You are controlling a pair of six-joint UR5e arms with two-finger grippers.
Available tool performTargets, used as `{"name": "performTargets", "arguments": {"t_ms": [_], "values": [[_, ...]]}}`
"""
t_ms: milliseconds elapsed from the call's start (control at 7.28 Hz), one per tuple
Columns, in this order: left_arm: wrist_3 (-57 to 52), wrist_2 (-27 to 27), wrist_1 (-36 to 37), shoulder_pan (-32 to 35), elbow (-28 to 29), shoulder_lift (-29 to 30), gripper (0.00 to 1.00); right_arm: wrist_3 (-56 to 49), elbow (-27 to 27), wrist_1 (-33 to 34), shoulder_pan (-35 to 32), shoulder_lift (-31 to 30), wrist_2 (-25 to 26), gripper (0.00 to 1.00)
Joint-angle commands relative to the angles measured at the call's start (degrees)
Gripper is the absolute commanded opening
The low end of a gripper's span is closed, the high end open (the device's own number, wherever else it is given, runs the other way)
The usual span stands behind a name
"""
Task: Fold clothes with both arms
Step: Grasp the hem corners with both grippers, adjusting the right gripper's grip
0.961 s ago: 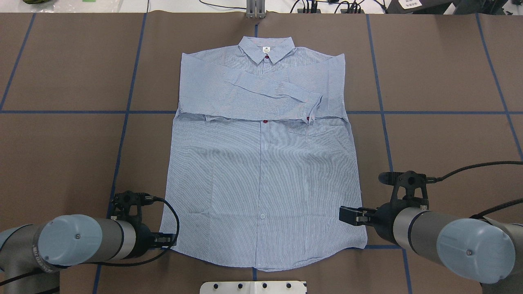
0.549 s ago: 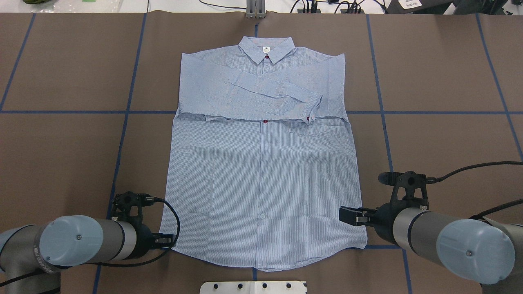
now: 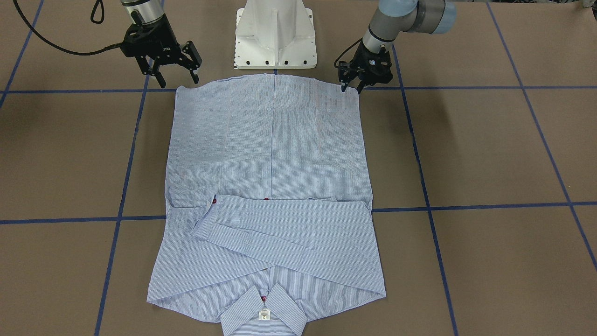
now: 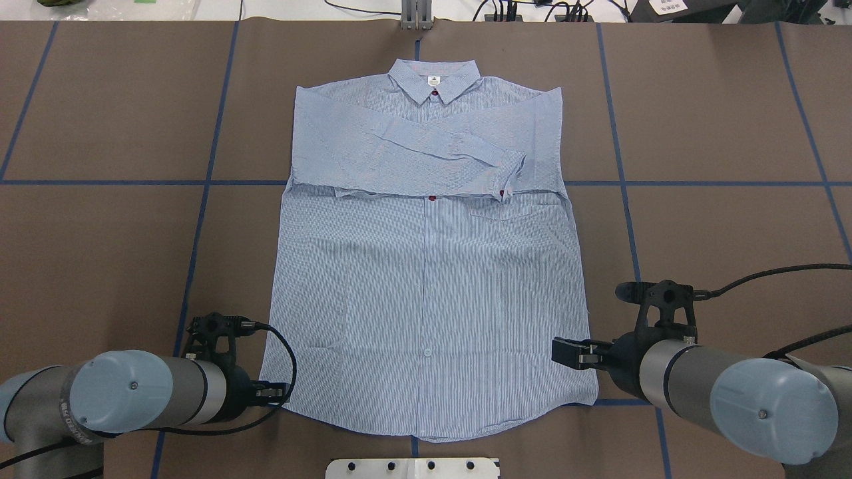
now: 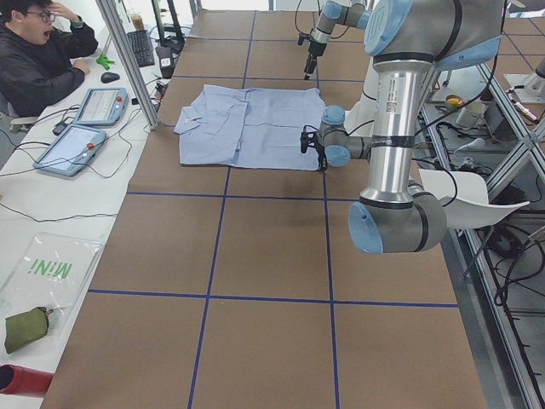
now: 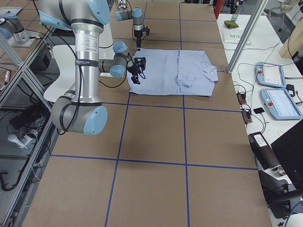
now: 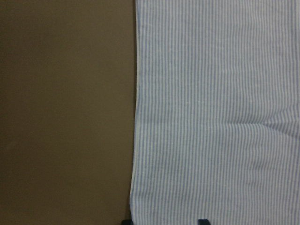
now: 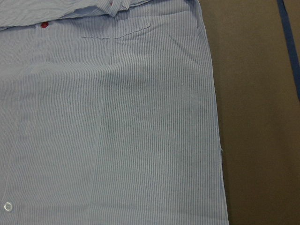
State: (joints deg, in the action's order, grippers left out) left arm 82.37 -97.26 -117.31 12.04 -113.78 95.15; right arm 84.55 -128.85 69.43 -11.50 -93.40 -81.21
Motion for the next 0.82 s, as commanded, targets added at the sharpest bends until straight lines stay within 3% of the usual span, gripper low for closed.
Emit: {"name": "performTargets", "arguments": {"t_ms": [0,137,412,686], "values": [[0.1,0.0,0.8,-0.3,0.3,0.3,0.56,0.0,0.0,0.0,0.2,0.0,0.0,1.00],[0.1,0.0,0.8,-0.3,0.3,0.5,0.44,0.0,0.0,0.0,0.3,0.0,0.1,1.00],[0.2,0.0,0.9,-0.3,0.1,0.5,0.00,0.0,0.0,0.0,0.4,0.0,0.4,1.00],[0.1,0.0,0.9,-0.3,-0.5,0.5,0.00,0.0,0.1,-0.3,0.5,-0.2,0.5,1.00]]}}
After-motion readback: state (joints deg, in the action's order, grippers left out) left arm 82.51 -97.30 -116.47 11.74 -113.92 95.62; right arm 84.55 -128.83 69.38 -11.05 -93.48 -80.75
